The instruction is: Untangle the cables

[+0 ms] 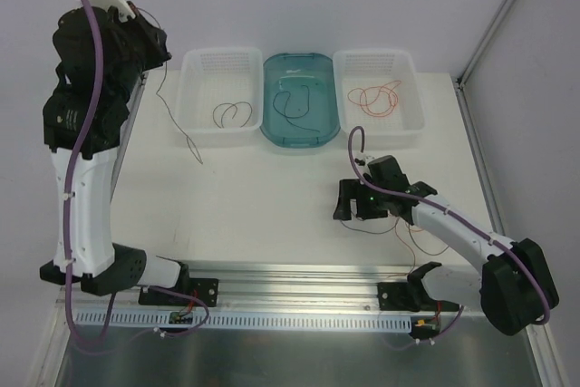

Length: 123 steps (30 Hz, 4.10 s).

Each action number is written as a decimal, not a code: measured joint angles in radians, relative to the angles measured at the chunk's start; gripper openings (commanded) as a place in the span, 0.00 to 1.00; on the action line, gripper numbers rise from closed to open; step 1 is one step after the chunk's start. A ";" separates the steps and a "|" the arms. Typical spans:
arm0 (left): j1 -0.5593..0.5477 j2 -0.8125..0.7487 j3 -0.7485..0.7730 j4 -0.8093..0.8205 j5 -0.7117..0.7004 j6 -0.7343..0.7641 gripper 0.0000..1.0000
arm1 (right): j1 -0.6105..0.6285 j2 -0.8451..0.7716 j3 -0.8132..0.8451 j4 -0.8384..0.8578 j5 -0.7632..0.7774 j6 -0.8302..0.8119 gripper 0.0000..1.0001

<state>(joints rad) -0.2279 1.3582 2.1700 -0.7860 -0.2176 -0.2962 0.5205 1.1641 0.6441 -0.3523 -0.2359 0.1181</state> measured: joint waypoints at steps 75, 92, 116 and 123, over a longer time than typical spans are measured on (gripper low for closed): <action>-0.247 -0.005 -1.129 0.430 0.401 -0.134 0.99 | -0.345 -0.147 0.039 -0.251 0.420 0.001 0.80; -0.516 -0.166 -1.460 0.511 0.335 -0.423 0.94 | -0.116 0.002 -0.027 0.029 0.191 0.128 0.01; -0.737 -0.089 -1.447 0.650 0.204 -0.412 0.86 | 0.254 0.020 0.142 -0.032 0.389 0.218 0.63; -0.873 0.085 -1.293 0.668 0.179 -0.224 0.73 | 0.206 -0.135 0.142 -0.141 0.468 0.163 0.78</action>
<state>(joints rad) -1.1007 1.4437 0.8768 -0.1184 -0.0387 -0.5205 0.7265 1.0290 0.7860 -0.4934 0.2325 0.2806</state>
